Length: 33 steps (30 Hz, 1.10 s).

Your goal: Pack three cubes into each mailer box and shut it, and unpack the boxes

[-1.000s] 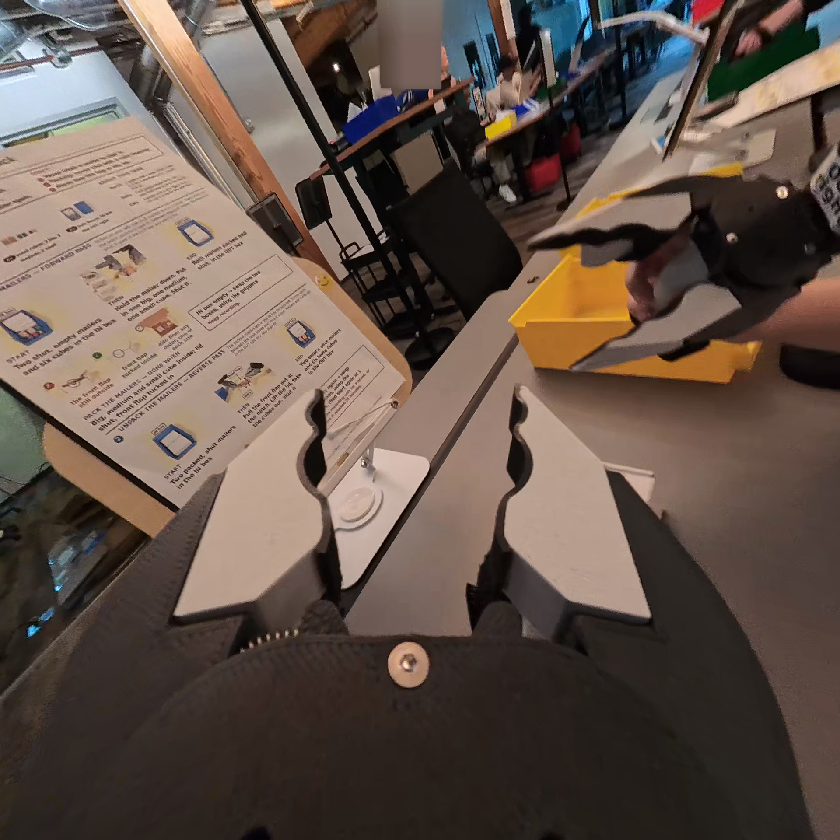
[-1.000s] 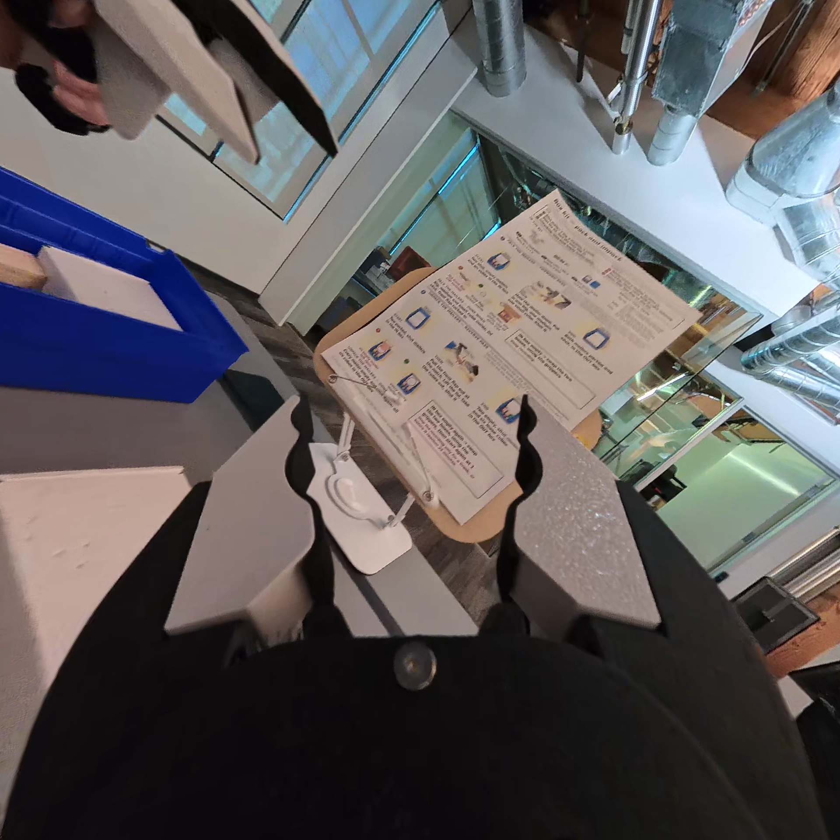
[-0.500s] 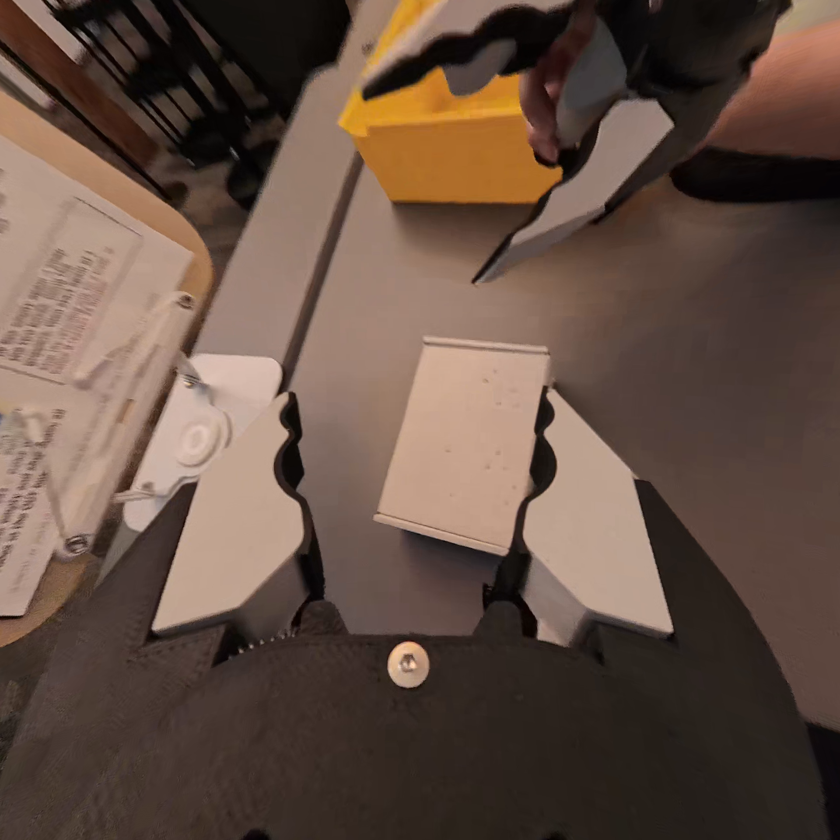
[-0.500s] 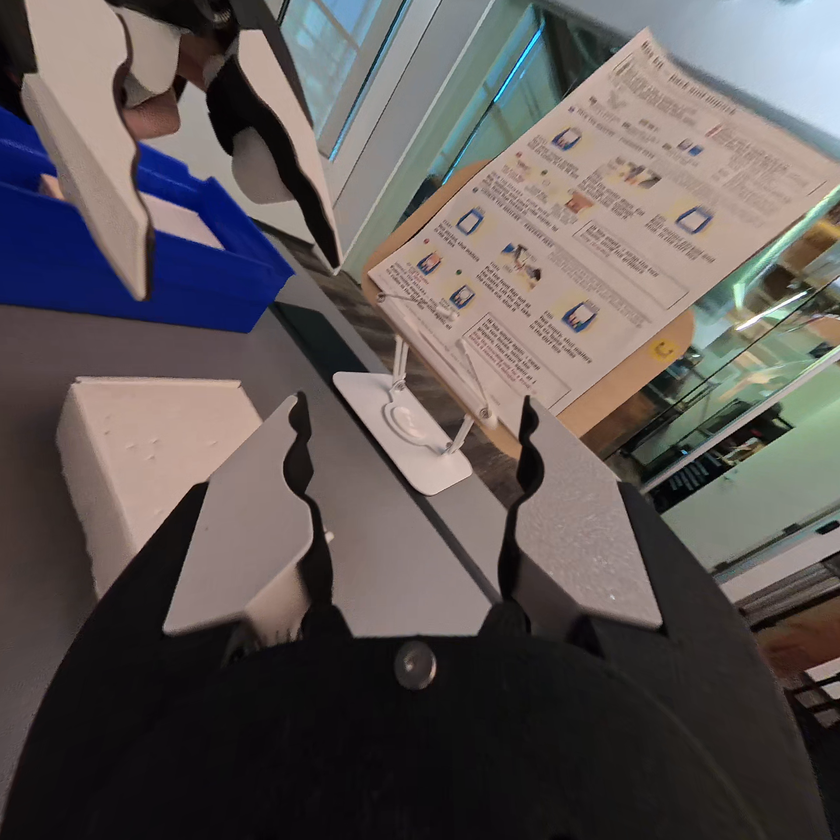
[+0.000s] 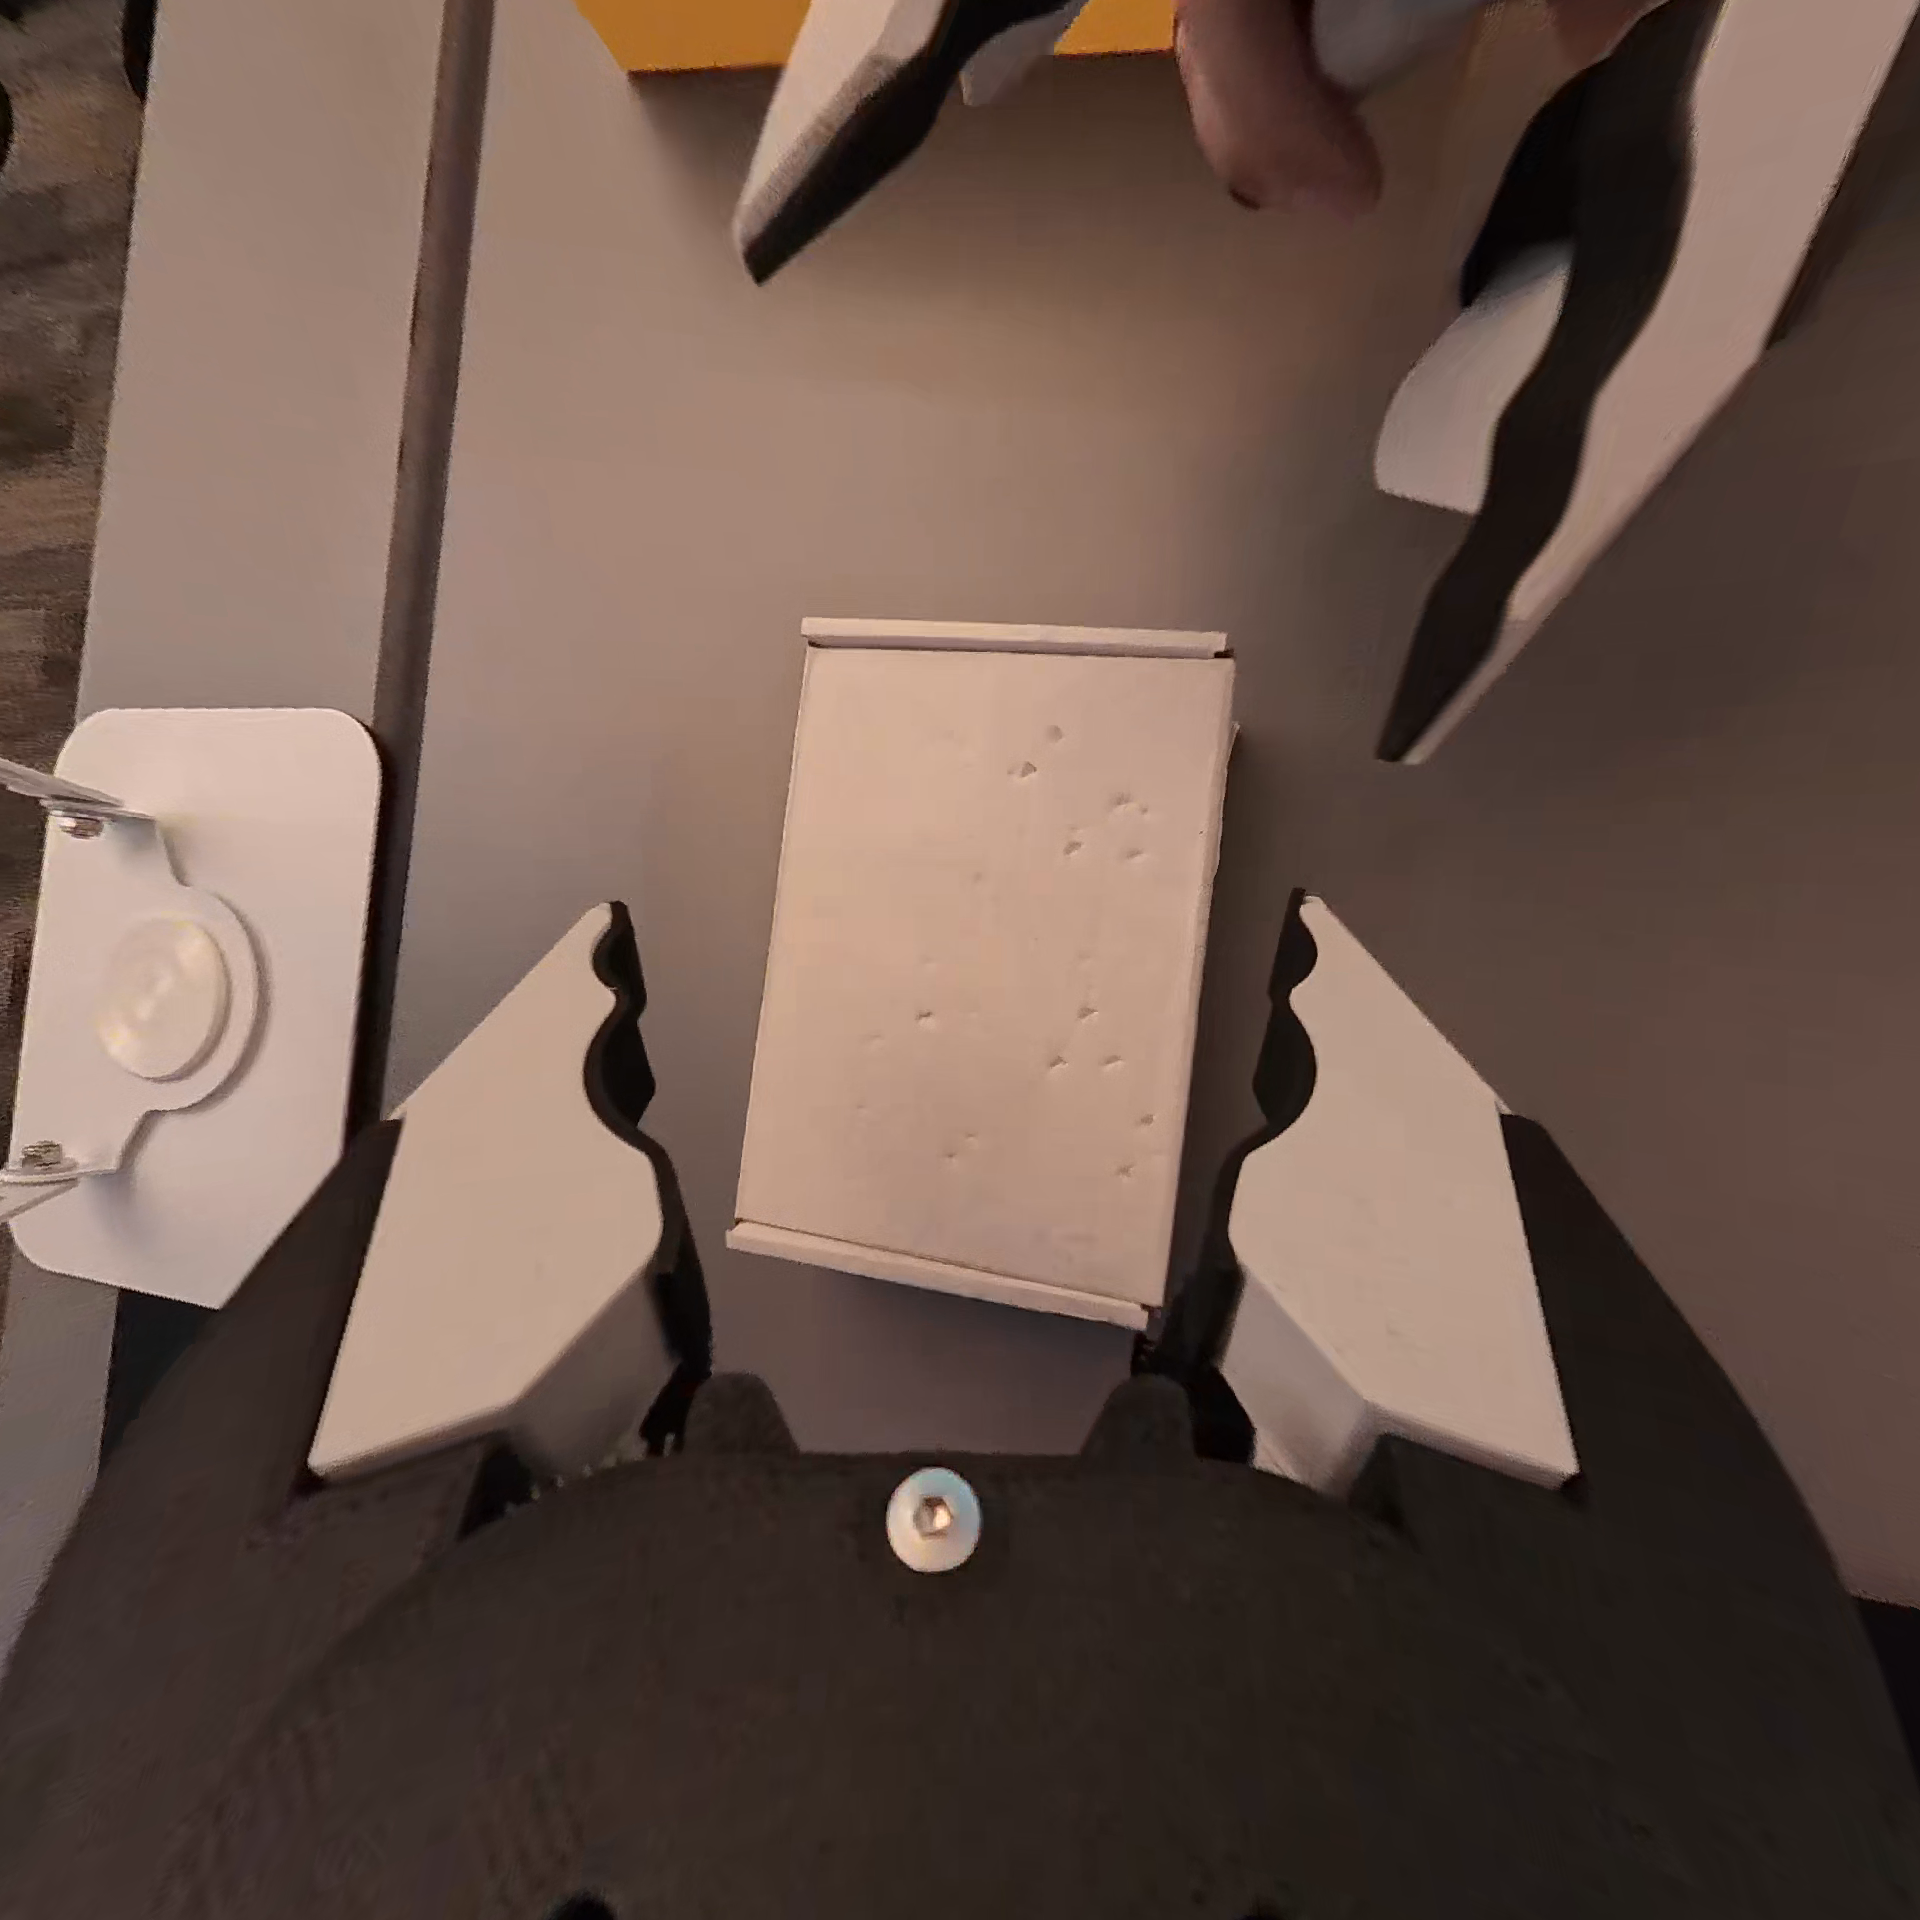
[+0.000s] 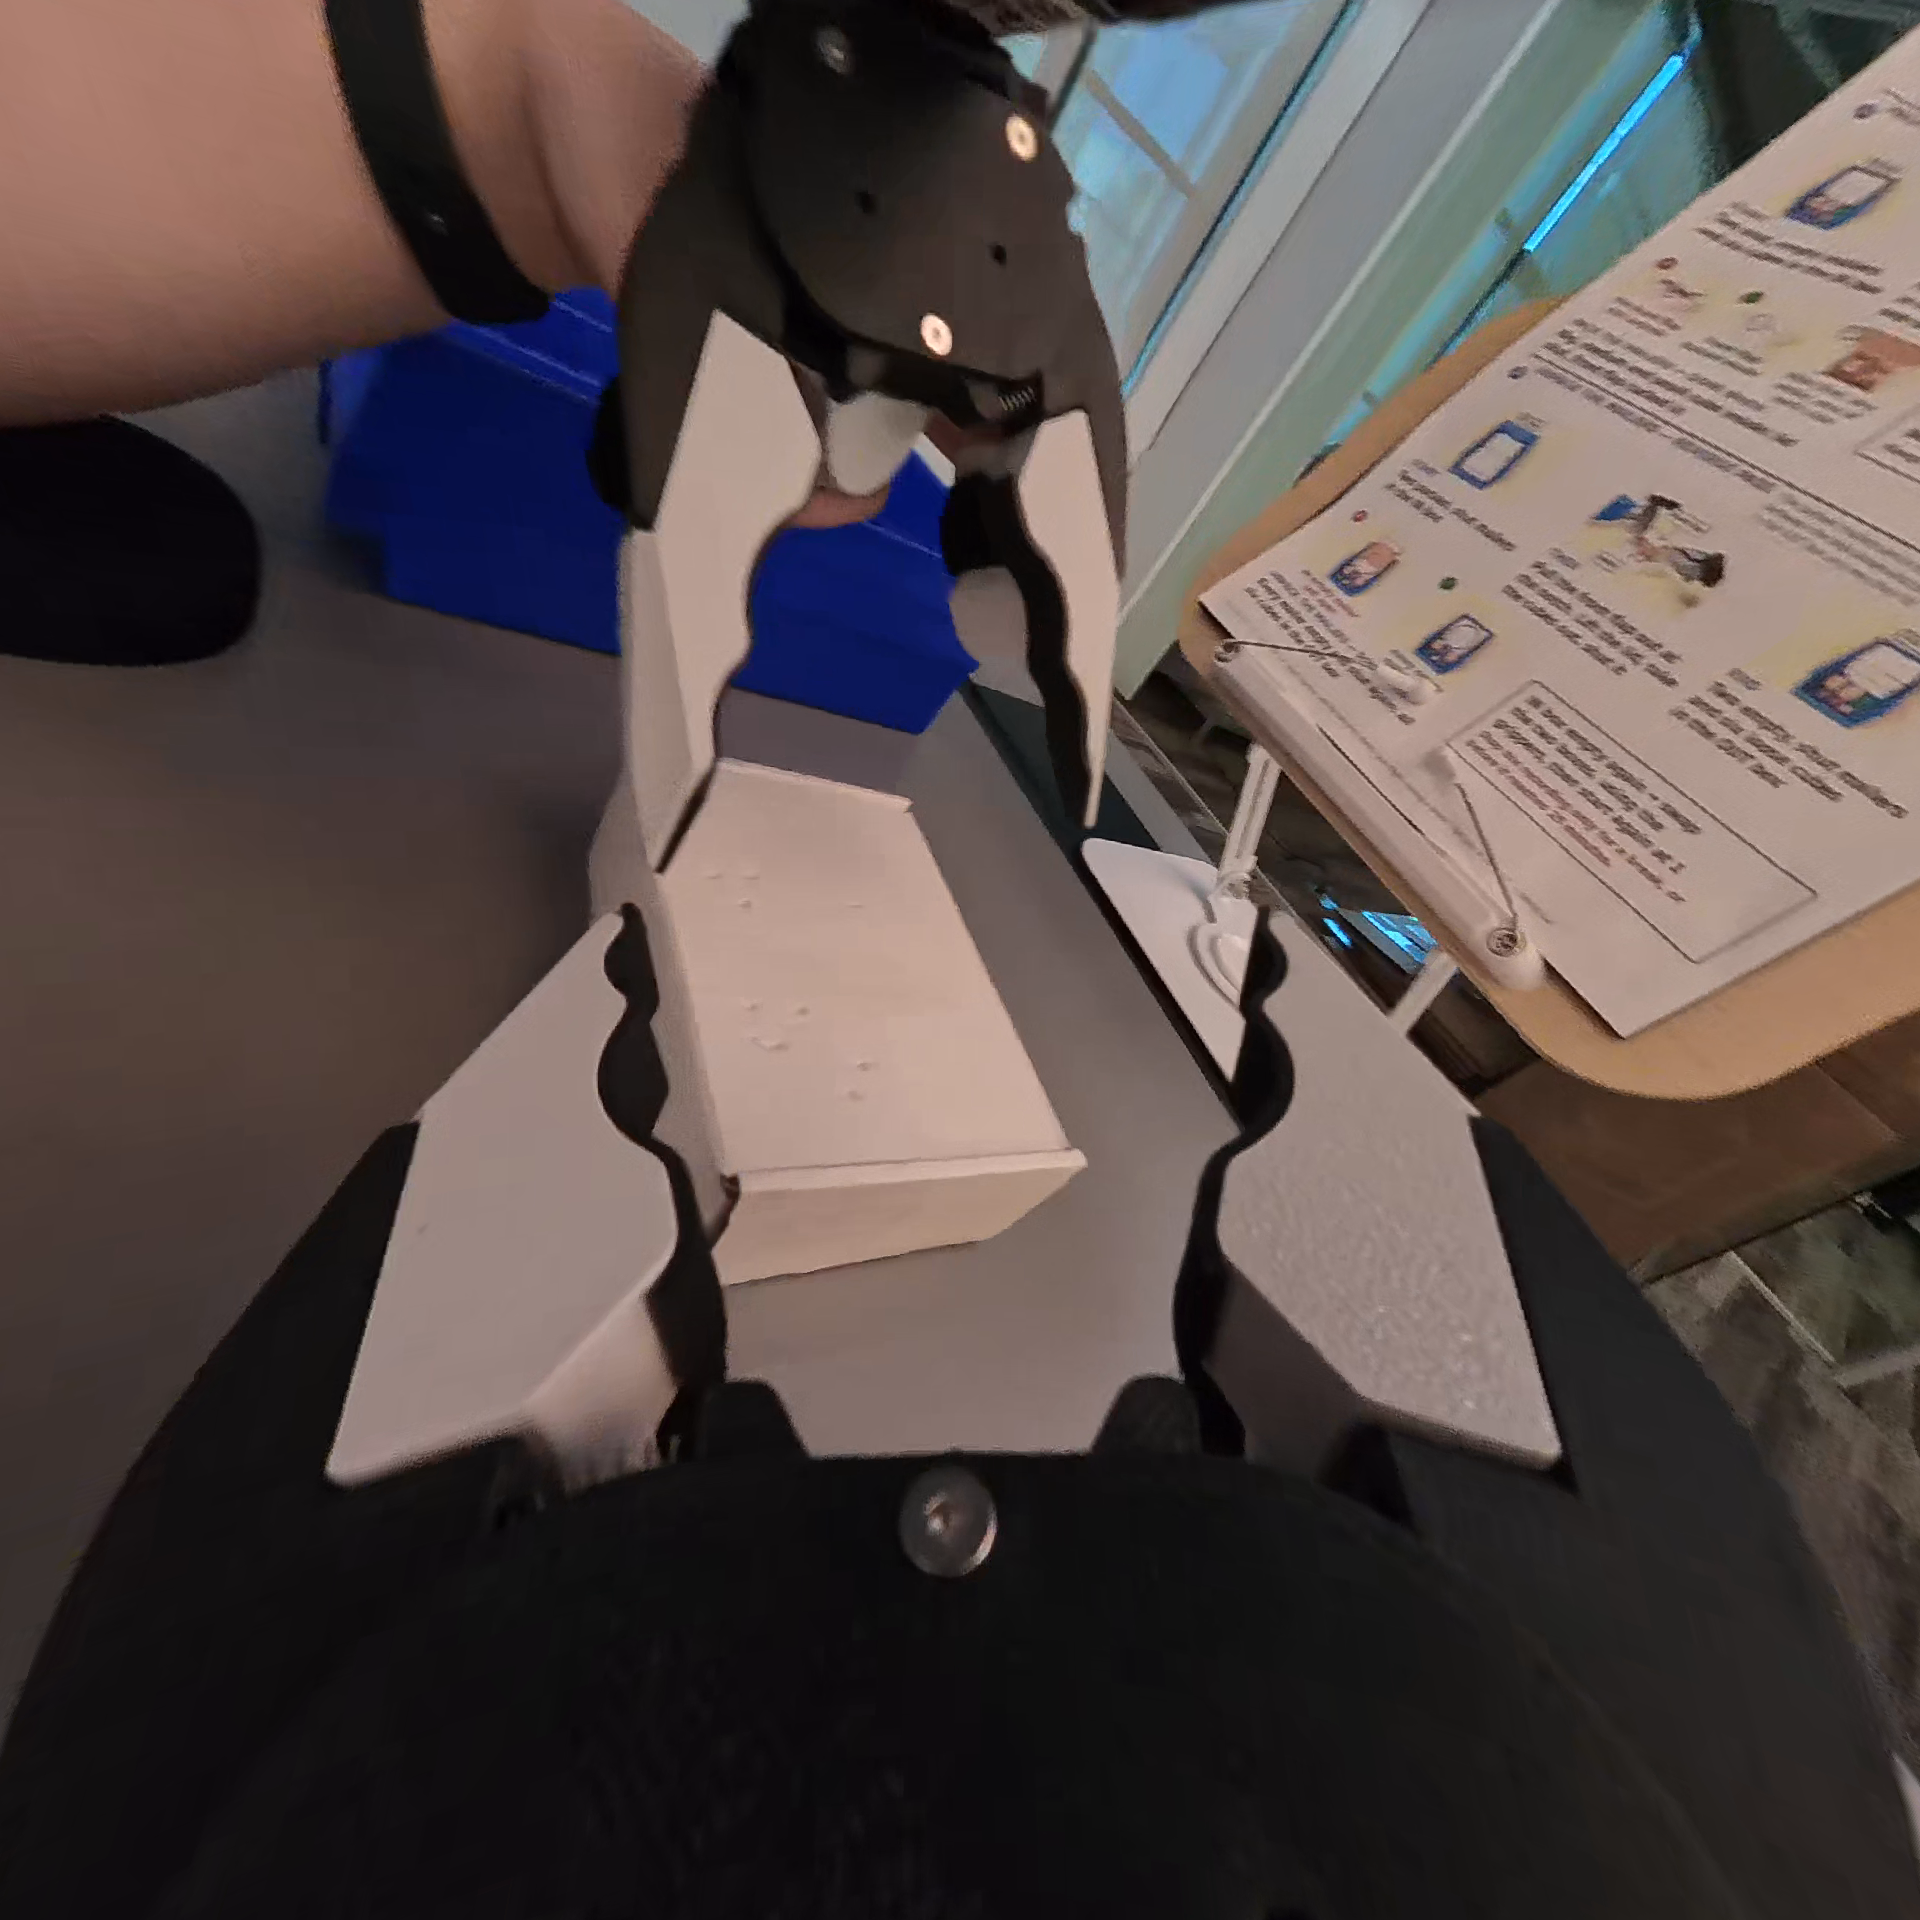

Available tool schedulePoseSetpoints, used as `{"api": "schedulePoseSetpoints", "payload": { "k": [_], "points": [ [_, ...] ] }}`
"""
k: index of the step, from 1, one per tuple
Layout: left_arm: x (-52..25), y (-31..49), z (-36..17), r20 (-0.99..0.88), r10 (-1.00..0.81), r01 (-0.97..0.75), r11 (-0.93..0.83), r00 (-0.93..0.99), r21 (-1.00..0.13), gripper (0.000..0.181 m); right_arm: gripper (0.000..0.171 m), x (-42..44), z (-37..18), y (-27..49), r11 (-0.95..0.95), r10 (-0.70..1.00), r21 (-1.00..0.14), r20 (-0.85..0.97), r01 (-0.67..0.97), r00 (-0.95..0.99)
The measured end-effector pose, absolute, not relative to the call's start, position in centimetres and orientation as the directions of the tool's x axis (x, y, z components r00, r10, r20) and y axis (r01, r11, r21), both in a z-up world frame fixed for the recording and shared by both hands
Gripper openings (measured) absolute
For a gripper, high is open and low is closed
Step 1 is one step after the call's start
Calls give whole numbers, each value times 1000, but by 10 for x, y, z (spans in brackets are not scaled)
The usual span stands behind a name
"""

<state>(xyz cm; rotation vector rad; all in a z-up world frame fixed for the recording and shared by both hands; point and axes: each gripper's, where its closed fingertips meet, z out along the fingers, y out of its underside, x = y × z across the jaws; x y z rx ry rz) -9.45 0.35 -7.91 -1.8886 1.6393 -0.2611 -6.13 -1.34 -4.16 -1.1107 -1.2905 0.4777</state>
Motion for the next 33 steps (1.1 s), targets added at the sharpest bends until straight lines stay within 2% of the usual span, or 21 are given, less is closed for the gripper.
{"api": "schedulePoseSetpoints", "payload": {
  "k": [16, 25, 27, 33],
  "points": [
    [-104, 18, -127, -162, -954, -871, -153, 254, -467, 137, 111, -66, -75, -16, 436, 829, -806, 533, 399, 171],
    [-105, 14, -136, -137, -957, -893, -178, 254, -414, 125, 111, -68, -89, -17, 460, 814, -763, 567, 454, 129],
    [-104, 10, -136, -120, -962, -893, -175, 244, -415, 115, 111, -69, -91, -18, 468, 808, -751, 577, 465, 119],
    [-104, 14, -135, -122, -958, -888, -189, 261, -419, 114, 110, -69, -94, -18, 478, 800, -736, 590, 479, 108]
  ]
}}
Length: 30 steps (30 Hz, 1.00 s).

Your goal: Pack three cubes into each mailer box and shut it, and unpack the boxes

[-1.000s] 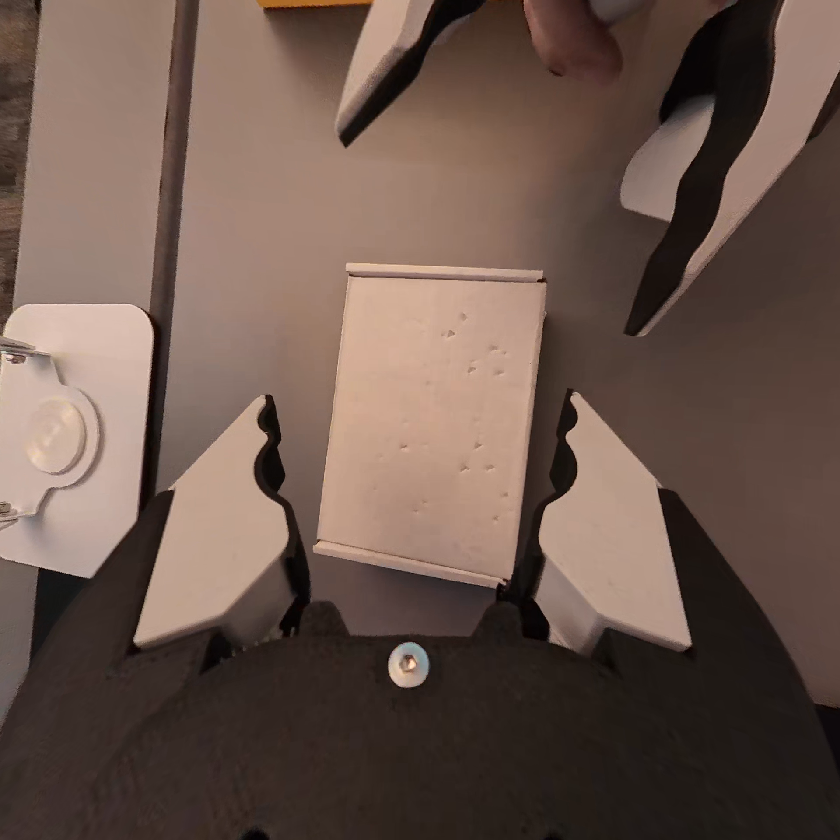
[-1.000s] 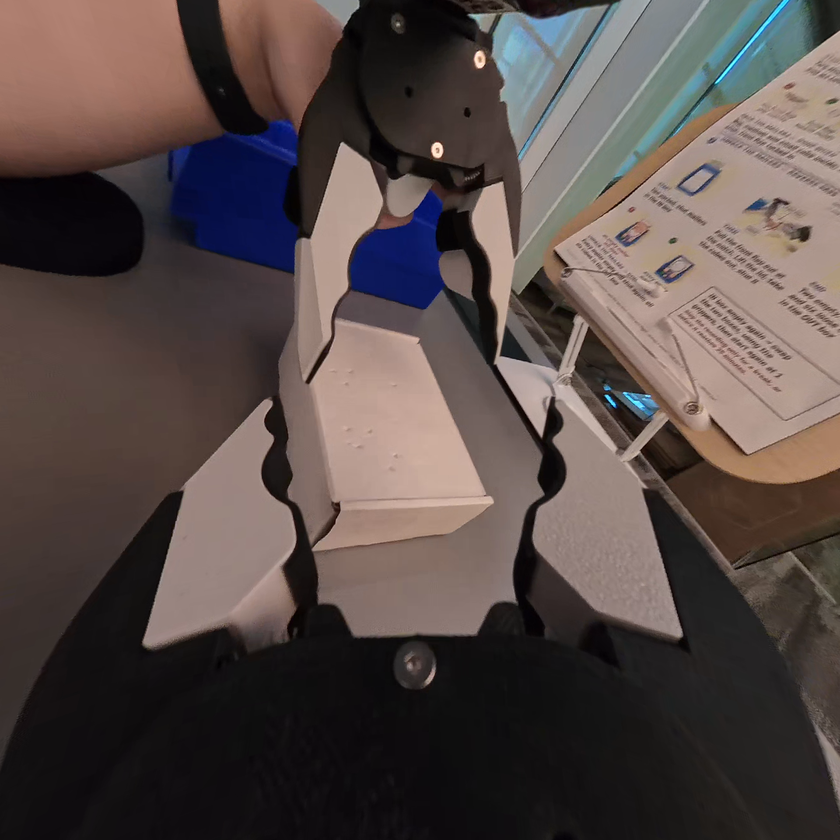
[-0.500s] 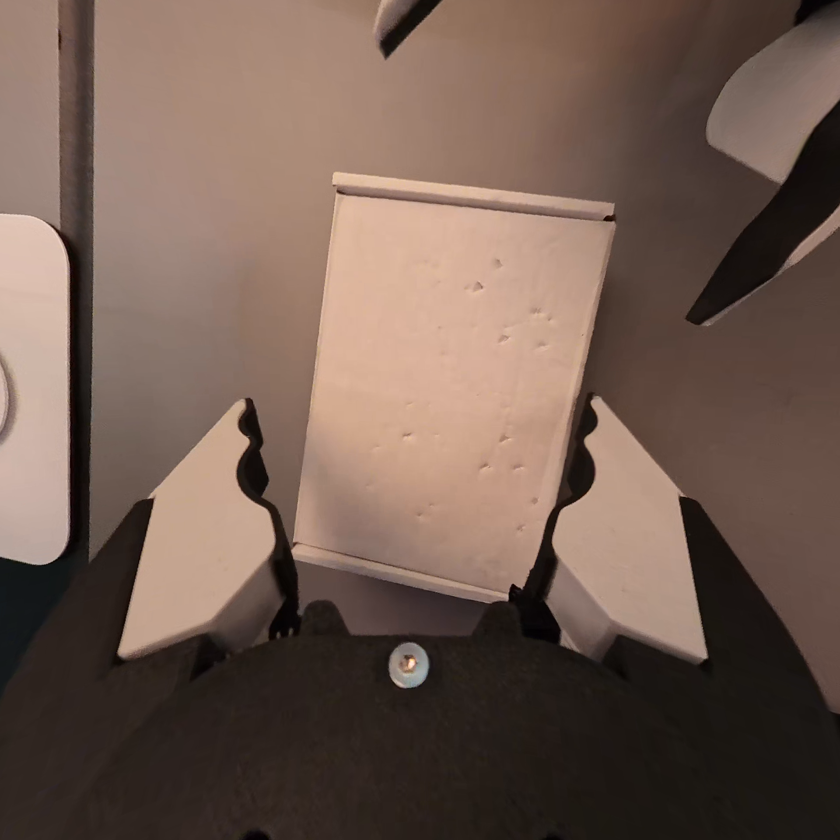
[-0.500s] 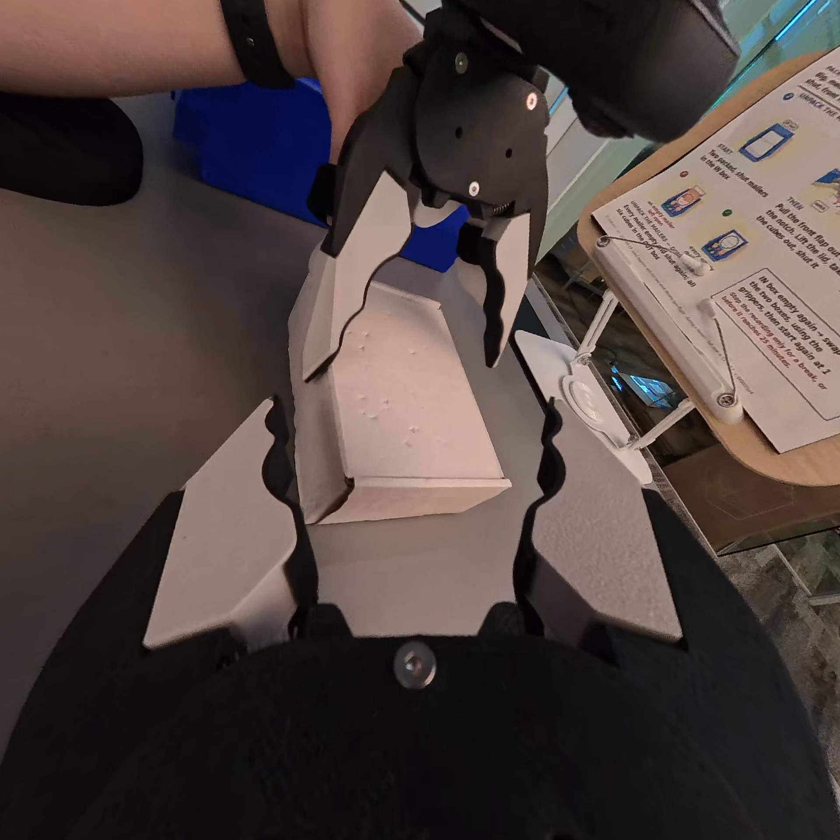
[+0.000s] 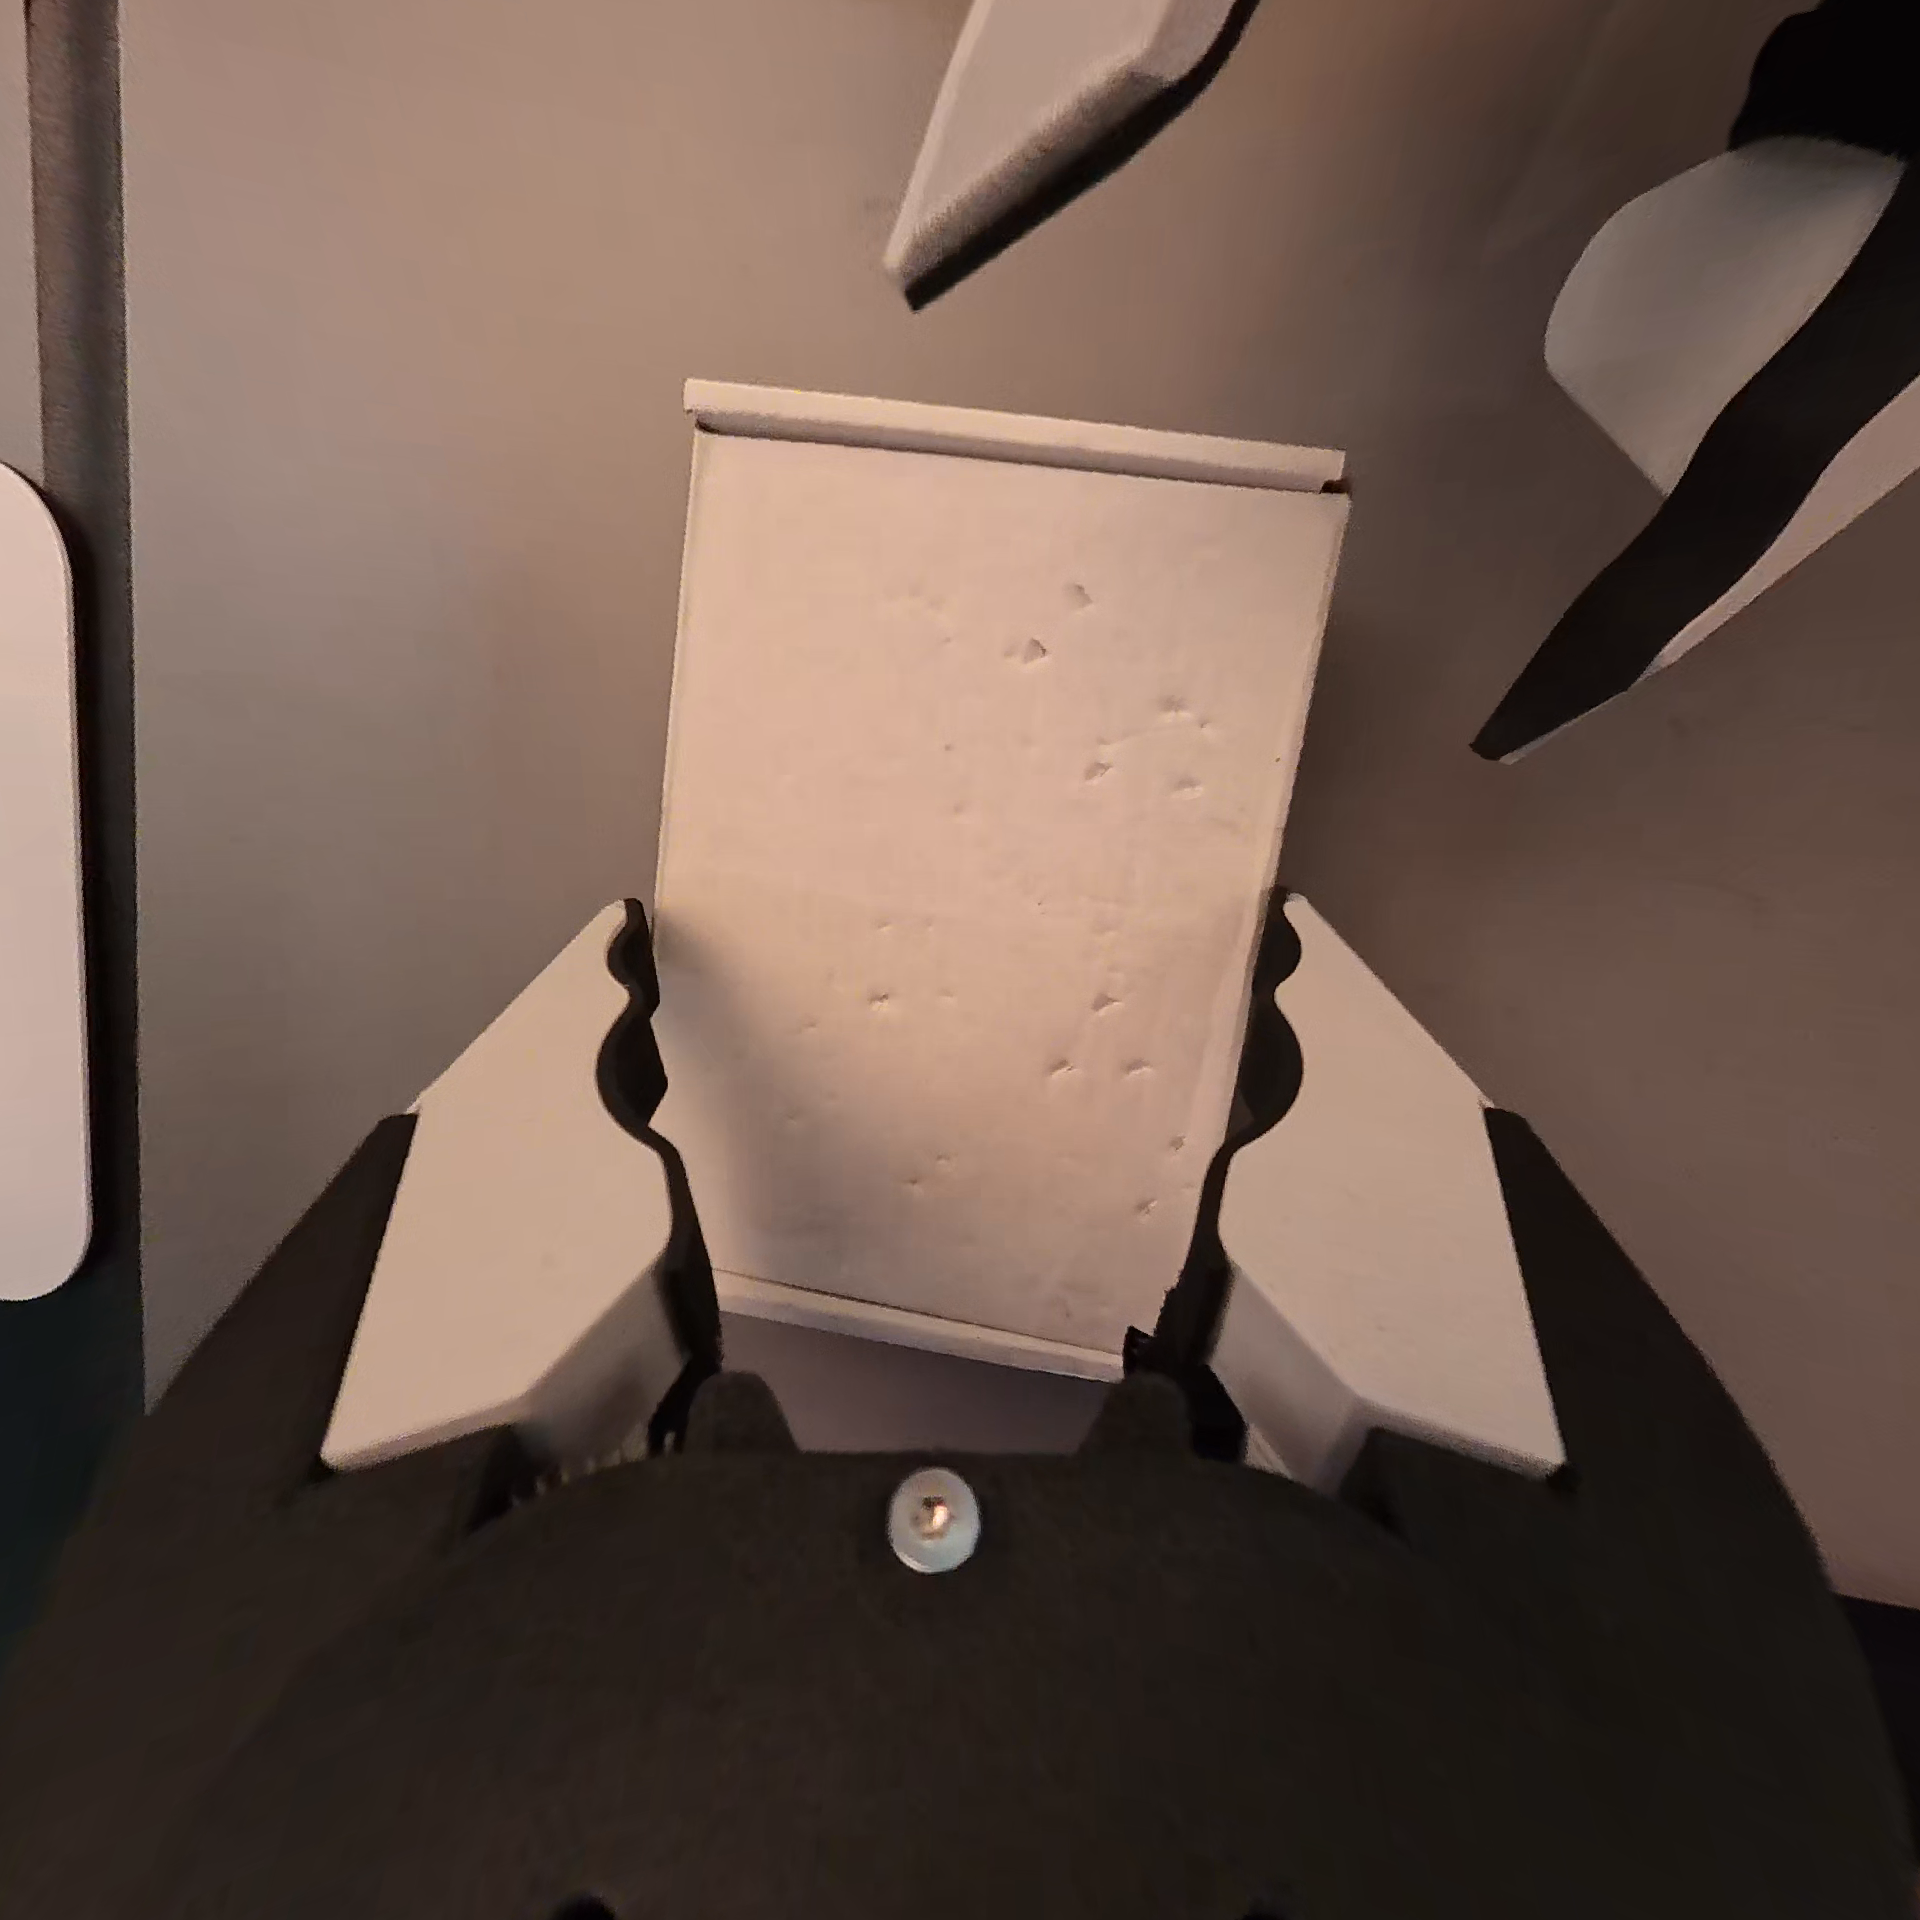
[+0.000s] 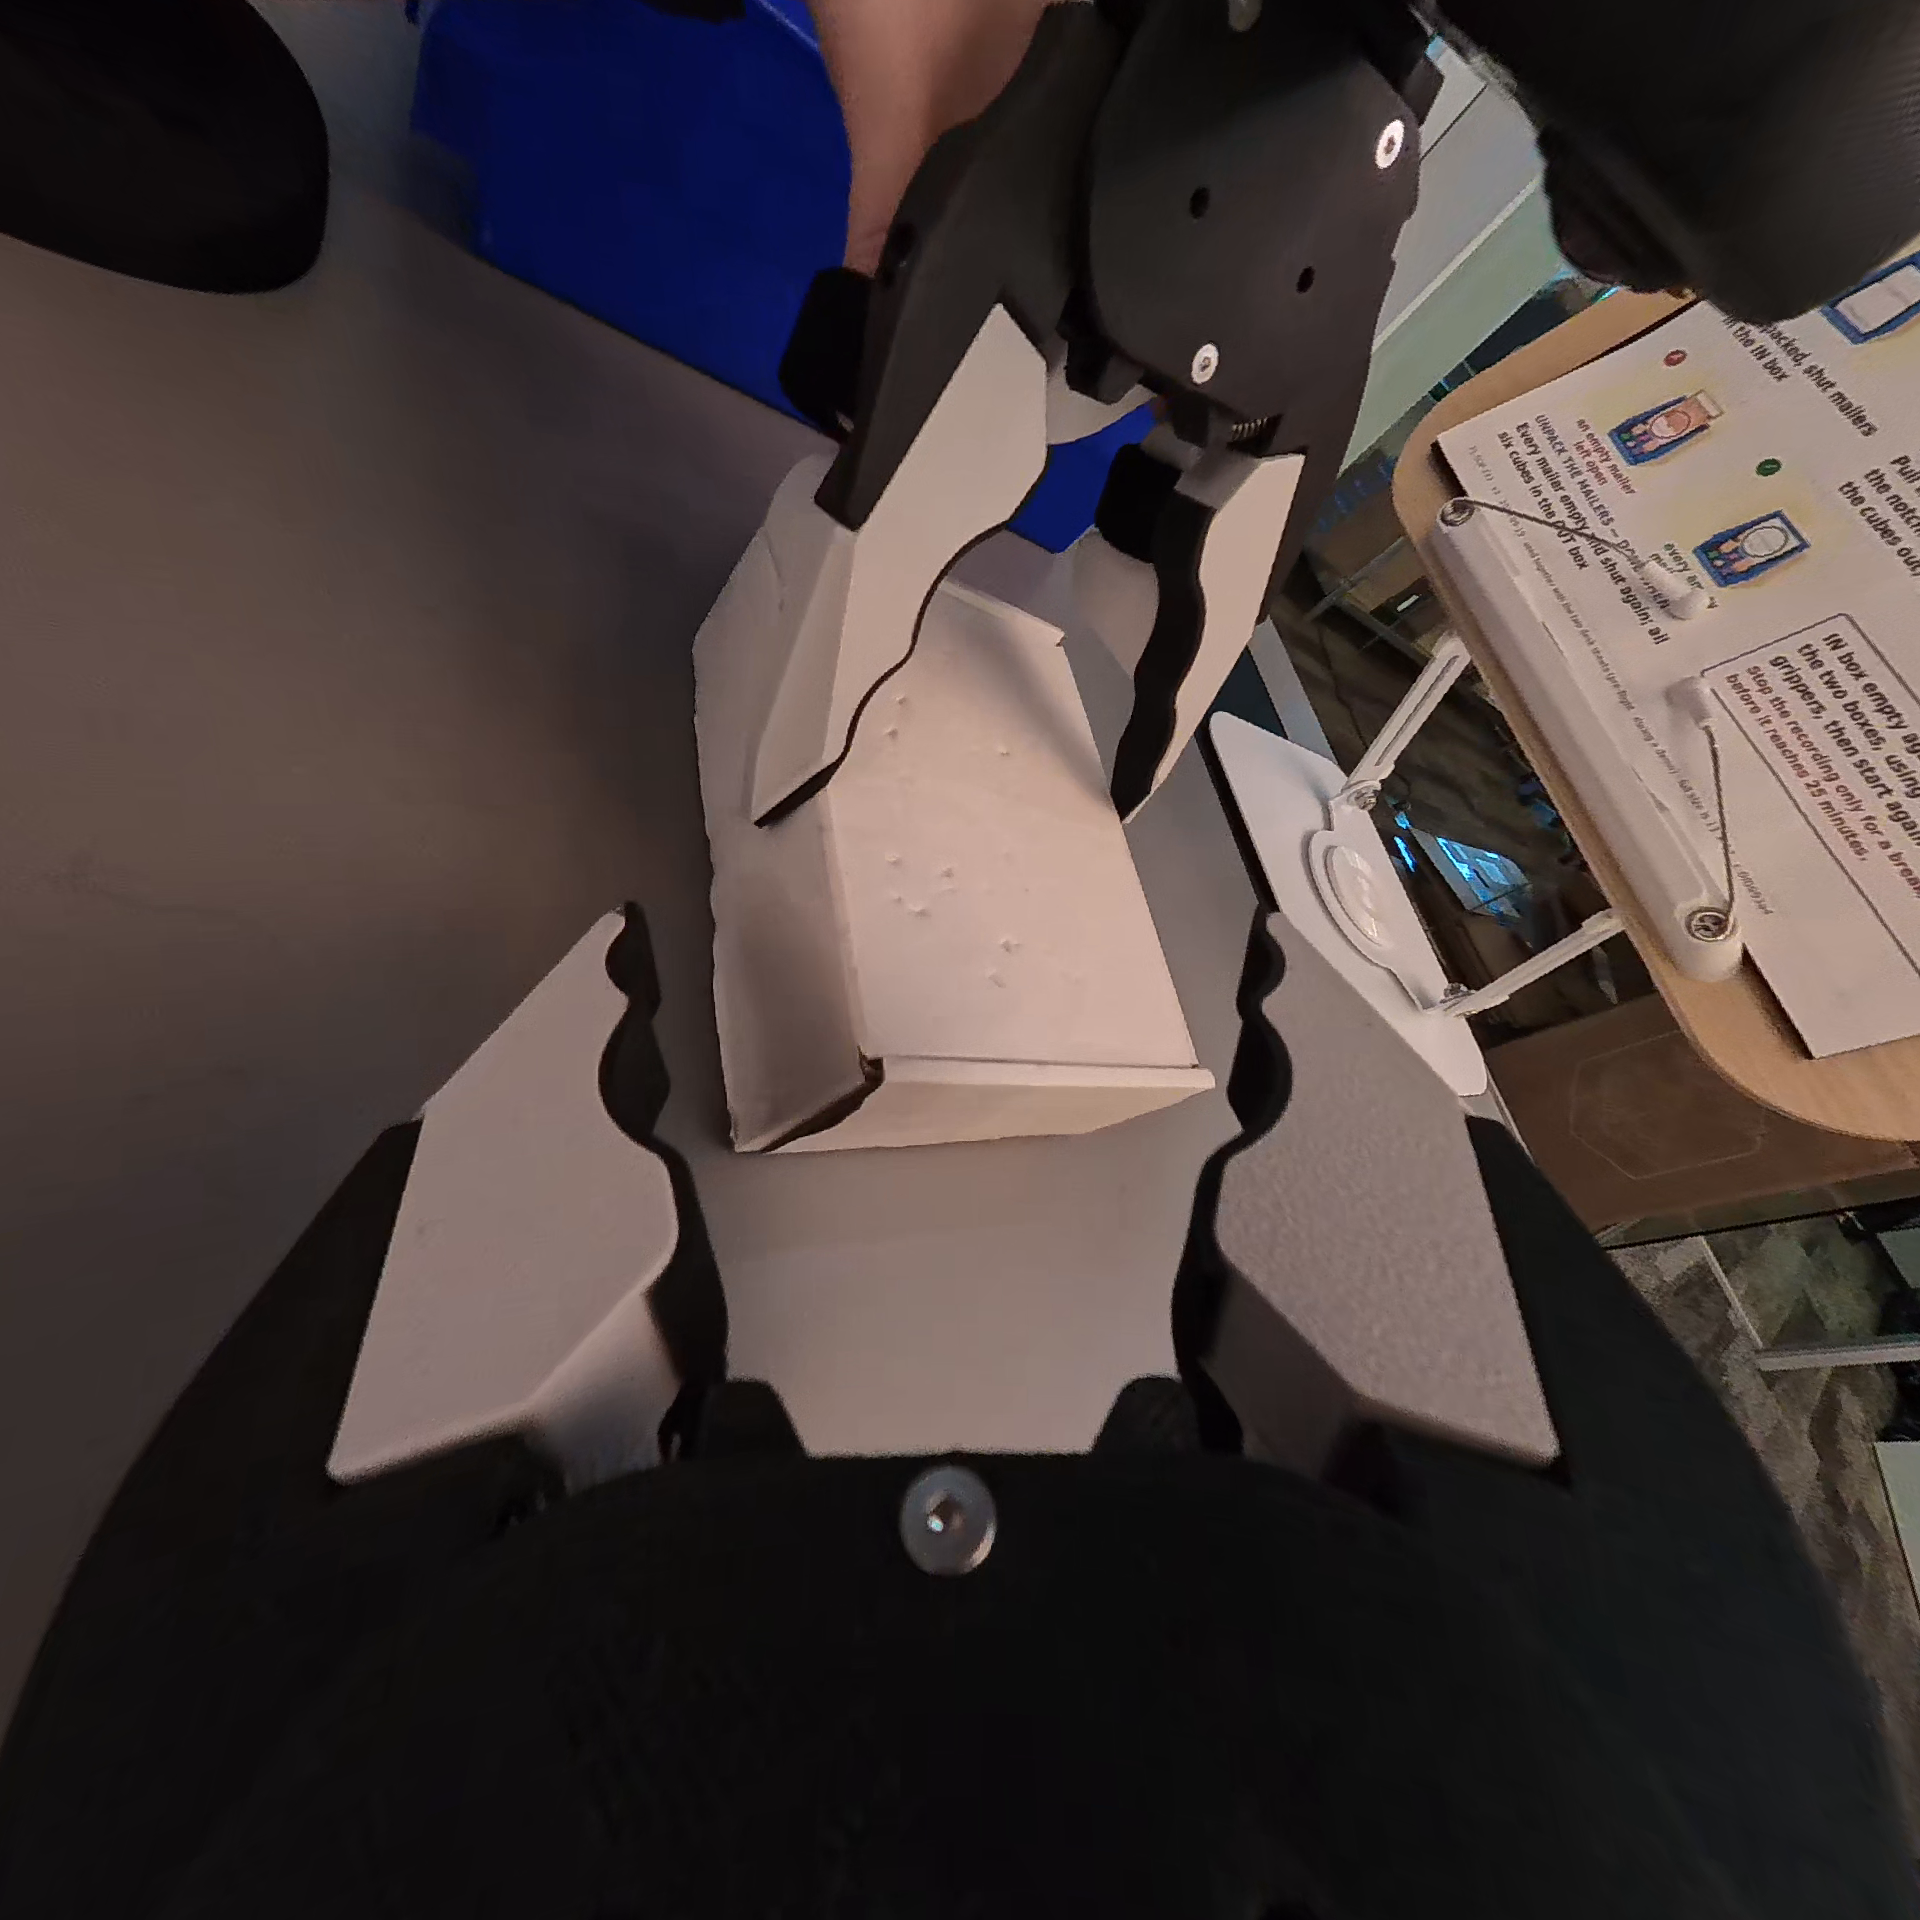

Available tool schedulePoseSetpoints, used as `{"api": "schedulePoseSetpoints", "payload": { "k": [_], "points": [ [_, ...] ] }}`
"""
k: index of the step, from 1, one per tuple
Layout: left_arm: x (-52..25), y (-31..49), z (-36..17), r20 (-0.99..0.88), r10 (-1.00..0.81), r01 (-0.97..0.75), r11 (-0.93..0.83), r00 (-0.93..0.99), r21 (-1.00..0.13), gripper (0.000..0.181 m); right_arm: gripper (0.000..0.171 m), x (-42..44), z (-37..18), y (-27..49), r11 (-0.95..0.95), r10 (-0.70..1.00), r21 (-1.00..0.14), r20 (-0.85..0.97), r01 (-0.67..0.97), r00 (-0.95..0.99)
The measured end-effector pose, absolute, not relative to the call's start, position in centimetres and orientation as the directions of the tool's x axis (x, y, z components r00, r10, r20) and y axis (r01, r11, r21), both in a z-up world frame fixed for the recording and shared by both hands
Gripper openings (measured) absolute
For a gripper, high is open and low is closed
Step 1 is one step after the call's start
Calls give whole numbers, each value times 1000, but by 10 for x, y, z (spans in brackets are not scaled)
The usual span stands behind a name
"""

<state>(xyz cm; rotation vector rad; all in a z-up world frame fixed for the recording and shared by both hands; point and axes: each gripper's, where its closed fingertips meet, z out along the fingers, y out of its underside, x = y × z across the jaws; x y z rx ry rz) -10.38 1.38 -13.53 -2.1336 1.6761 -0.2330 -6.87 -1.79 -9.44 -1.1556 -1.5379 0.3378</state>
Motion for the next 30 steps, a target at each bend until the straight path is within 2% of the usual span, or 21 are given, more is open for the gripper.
{"api": "schedulePoseSetpoints", "payload": {
  "k": [11, 30],
  "points": [
    [-107, 8, -134, -91, -962, -897, -201, 256, -393, 114, 111, -68, -103, -18, 500, 784, -698, 617, 512, 76],
    [-105, -1, -128, 33, -958, -870, -272, 284, -411, 114, 112, -69, -111, -19, 532, 756, -651, 653, 542, 43]
  ]
}}
